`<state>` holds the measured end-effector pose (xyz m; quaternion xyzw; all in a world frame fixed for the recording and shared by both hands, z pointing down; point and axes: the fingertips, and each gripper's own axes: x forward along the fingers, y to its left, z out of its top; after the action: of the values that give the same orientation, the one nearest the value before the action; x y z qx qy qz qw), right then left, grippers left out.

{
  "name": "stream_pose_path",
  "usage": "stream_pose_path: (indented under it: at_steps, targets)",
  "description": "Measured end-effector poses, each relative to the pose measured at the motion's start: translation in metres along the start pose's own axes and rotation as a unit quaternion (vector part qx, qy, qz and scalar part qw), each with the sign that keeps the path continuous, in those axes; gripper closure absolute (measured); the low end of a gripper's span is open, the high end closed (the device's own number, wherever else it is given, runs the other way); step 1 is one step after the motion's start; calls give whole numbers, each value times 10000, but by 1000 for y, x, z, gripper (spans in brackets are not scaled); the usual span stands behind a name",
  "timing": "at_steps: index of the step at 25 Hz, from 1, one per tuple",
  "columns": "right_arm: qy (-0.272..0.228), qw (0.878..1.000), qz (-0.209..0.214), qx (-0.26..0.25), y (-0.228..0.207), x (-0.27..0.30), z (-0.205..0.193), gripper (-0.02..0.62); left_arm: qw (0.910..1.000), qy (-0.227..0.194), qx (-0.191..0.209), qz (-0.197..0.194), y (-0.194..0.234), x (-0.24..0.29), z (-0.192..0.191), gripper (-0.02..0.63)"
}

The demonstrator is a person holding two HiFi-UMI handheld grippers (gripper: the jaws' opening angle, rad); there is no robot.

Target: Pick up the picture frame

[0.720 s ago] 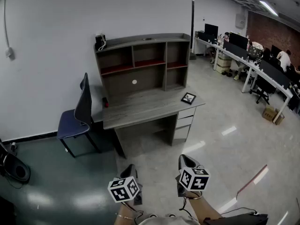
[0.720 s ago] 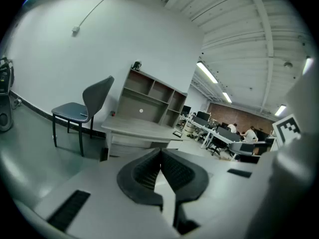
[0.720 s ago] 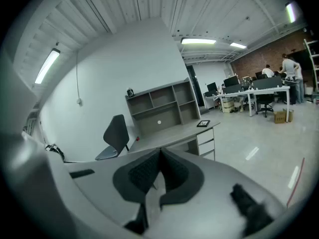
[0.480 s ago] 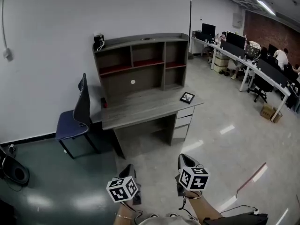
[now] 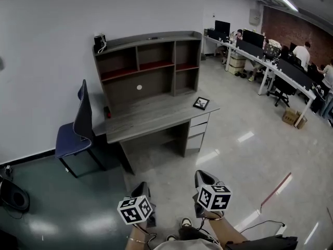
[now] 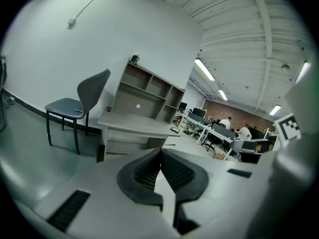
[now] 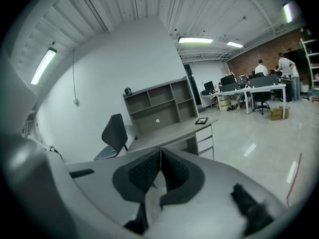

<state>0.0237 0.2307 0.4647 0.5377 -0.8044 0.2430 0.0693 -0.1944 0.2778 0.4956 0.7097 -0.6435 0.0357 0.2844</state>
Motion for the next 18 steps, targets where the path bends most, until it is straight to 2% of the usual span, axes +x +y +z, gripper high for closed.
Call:
stream_pose_path:
  at_steps: [7,18]
  targets:
    - [71,9999,-100,121,-10,17,-5,563,10000,89,-3,-7,5,15,-2,592]
    - [86,9997,-64,222,-22,82,21,563,9999,73,48,63,21,74,34,592]
